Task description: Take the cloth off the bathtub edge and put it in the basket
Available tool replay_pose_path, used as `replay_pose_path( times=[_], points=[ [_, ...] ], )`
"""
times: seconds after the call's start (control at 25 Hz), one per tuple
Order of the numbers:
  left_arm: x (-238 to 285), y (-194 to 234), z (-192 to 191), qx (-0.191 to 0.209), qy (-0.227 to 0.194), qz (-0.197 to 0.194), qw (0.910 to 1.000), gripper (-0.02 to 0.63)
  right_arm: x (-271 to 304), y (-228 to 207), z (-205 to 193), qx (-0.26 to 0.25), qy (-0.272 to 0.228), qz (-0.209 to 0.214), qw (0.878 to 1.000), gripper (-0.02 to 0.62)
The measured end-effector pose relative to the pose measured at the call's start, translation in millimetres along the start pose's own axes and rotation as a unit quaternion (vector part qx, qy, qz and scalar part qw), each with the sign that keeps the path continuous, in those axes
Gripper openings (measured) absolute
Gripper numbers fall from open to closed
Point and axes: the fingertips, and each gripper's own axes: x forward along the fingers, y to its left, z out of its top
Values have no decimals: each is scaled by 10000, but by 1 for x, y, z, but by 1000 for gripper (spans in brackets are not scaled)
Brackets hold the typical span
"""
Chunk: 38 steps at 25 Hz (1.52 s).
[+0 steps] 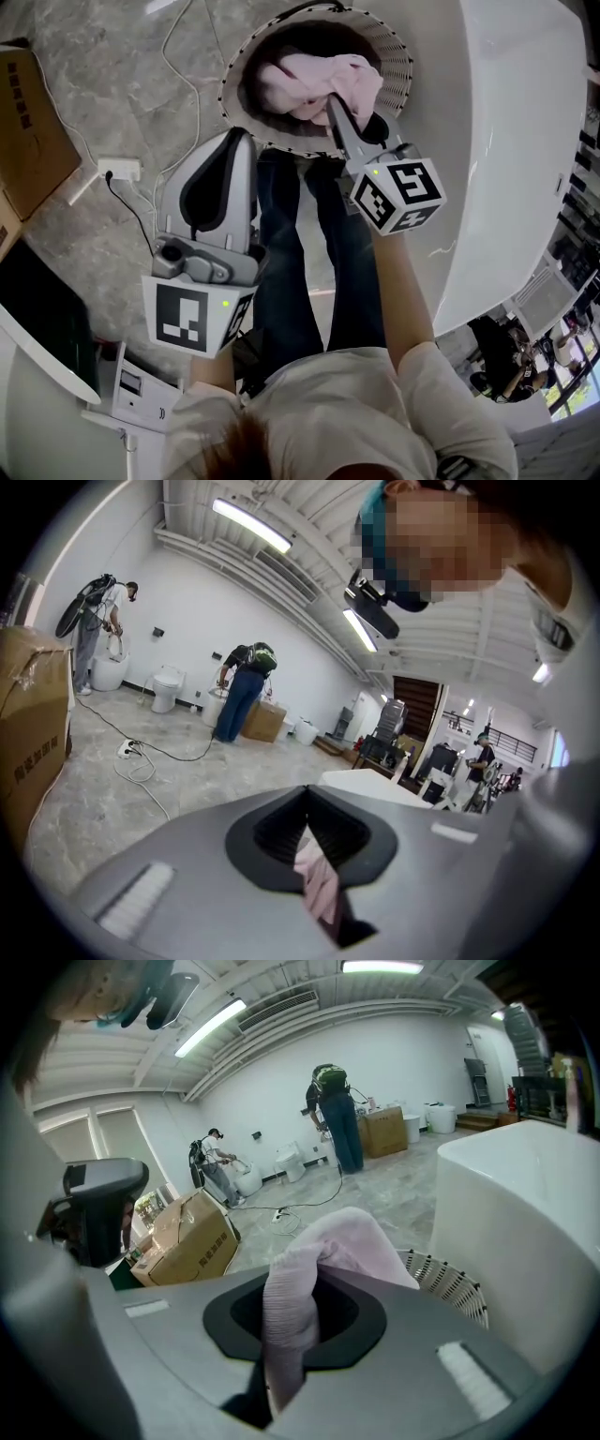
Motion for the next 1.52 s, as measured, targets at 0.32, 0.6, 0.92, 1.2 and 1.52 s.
replay_pose_path(
  times=[0.32, 0.6, 0.92, 1.2, 1.52],
  points=[
    [-1, 23, -17, -29, 134, 387, 9992, 48, 35, -25, -38, 251, 355, -189, 9989, 40],
    [0, 27, -18, -250, 133, 600, 9978, 48, 65, -42, -76, 455, 884, -215, 9948, 40],
    [2, 26, -28, -220, 251, 648, 9973, 48, 88, -55, -111, 187, 1149, -182, 9930, 40],
    [0, 23, -39, -187, 378, 662, 9969, 48, 99, -71, -129, 214, 1267, -362, 9911, 40],
    [-2, 25, -42, -191, 430, 691, 9965, 48, 109, -82, -144, 188, 1468, -530, 9876, 40]
  ],
)
